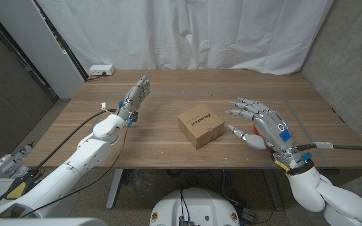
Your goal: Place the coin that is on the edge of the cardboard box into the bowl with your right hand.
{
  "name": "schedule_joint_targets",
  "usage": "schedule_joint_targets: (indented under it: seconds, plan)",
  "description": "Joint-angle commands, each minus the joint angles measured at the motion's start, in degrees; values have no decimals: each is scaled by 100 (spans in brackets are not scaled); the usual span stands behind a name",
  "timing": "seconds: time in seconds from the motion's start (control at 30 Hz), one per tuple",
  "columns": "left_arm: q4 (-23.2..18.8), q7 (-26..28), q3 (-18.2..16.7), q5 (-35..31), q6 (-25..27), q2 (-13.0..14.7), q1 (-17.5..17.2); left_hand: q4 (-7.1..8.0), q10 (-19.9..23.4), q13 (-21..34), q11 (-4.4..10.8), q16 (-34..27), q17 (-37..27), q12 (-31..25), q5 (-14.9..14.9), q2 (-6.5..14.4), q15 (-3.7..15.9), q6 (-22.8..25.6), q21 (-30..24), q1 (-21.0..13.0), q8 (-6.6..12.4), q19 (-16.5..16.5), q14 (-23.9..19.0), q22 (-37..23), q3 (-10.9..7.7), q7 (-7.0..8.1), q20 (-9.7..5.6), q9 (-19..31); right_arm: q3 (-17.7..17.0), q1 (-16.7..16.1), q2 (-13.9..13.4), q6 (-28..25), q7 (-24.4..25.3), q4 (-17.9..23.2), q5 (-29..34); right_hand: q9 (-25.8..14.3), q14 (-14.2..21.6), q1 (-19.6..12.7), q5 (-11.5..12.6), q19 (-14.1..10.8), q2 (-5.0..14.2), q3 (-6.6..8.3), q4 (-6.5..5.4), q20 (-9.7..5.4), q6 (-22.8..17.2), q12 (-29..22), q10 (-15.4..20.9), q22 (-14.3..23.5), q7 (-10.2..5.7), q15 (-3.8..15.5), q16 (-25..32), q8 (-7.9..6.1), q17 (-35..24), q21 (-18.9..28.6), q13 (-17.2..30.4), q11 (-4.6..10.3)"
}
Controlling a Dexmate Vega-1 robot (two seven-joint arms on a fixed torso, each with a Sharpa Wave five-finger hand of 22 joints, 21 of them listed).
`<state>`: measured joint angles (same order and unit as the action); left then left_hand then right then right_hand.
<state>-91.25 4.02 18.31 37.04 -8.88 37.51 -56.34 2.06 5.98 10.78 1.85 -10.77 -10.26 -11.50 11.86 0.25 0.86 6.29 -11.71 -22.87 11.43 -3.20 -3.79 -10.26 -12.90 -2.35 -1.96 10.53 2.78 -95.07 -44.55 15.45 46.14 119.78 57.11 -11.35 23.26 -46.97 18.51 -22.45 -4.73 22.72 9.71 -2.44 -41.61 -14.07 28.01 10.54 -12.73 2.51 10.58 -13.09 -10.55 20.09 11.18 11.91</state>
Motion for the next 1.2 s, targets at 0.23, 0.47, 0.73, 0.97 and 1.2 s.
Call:
schedule_joint_targets:
  seconds: [0.23,0.47,0.73,0.97,1.2]
  plan:
    - [-242,231,-132,-5,59,88,-172,-11,18,12,-19,2,-28,-1,-3,24,-8,57,24,-38,-13,24,32,-10,34,12,-206,13,552,260,-753,-768,301,-182,292,-17,-220,-129,75,187,27,18,-47,-306,-47,70,-155,30,-9,501,-41,35,-41,-110,22,-8]
    - [-242,202,-114,-16,39,66,-135,-12,10,13,-20,2,-28,2,-5,26,-7,61,26,-42,-12,33,33,-10,39,12,-201,13,801,283,-874,-1250,547,-212,492,-22,-481,-234,134,396,38,14,-65,-327,-83,145,-356,36,-9,437,-63,40,-53,-225,24,-9]
    - [-260,170,-117,-46,17,84,-101,-13,7,13,-27,1,-28,3,-8,29,-8,60,26,-45,-13,37,32,-10,44,12,-198,13,1121,433,-1059,-1583,674,-252,516,-22,-581,-297,166,471,58,20,-71,-334,-72,158,-406,39,-9,442,-57,53,-61,-270,25,-14]
    - [-226,149,-117,-16,15,71,-117,-13,19,13,-20,2,-28,-2,-9,31,-6,62,25,-46,-13,38,34,-10,48,13,-196,13,1455,669,-1118,-1765,797,-377,474,-24,-601,-280,178,506,87,7,-109,-334,-81,153,-406,41,-9,426,-35,53,-73,-292,27,-14]
    - [-205,165,-120,-48,-28,67,-132,-14,17,13,-25,2,-29,-1,-11,33,-8,63,25,-49,-13,41,37,-10,52,14,-199,14,1785,879,-1144,-1903,934,-558,415,-26,-671,-295,195,573,120,7,-128,-340,-102,158,-435,44,-9,413,-35,49,-81,-328,27,-27]
